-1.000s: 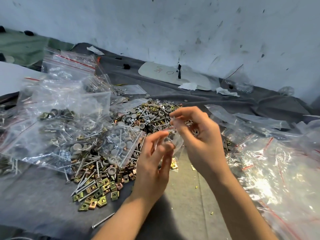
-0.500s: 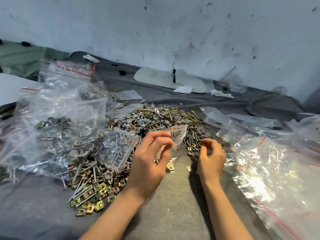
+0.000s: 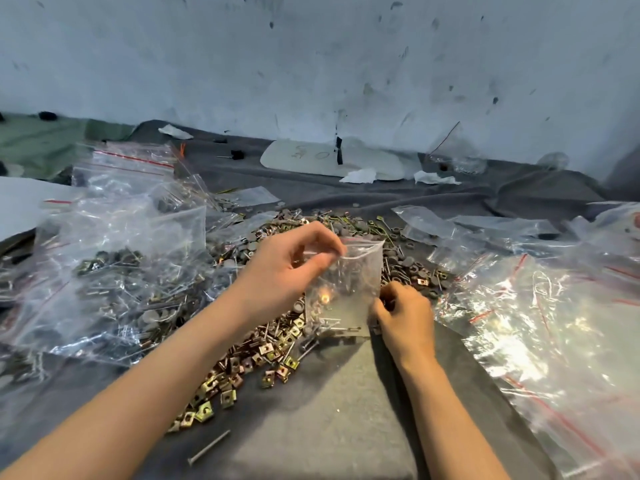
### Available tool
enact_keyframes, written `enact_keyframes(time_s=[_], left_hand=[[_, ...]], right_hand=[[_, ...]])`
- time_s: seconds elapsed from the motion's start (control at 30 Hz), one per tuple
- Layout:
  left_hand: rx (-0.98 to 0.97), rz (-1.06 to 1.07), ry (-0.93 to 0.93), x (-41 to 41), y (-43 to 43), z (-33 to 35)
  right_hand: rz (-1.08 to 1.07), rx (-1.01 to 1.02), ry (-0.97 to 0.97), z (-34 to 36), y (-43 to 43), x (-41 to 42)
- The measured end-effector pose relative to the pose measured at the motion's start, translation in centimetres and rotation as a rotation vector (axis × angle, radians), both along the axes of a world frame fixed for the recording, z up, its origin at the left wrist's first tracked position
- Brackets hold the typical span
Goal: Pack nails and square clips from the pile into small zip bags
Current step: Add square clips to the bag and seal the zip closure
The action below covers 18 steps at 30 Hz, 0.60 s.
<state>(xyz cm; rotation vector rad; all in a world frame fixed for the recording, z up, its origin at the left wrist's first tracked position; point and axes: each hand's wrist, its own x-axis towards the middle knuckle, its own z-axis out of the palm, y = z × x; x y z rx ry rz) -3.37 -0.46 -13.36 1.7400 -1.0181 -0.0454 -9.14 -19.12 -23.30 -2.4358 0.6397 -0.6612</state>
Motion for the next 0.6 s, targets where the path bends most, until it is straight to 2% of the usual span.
enact_keyframes(time_s=[0.13, 0.27, 0.33, 0.47, 0.6], left_hand=[[-0.007, 0.022, -0.03, -0.1, -0.6, -0.9], [-0.039, 0.119, -0.309, -0.7, -2.0, -2.8], [-0.03, 0.133, -0.417, -1.8, -3.1, -4.8], [0.025, 0.138, -0.472, -3.7, -4.7, -8.5], [0.008, 0.119, -0.486, -3.3, -5.0, -9.4]], right_hand=[[-0.005, 0.139, -0.122, 0.0, 0.0, -0.3], [-0.043, 0.295, -0.329, 0.5, 0.1, -0.3], [-0.101, 0.303, -0.463, 1.0, 0.0, -0.5], [-0.15, 0.188, -0.752, 1.5, 0.4, -1.5], [-0.012, -0.185, -0.888, 1.5, 1.5, -2.5]])
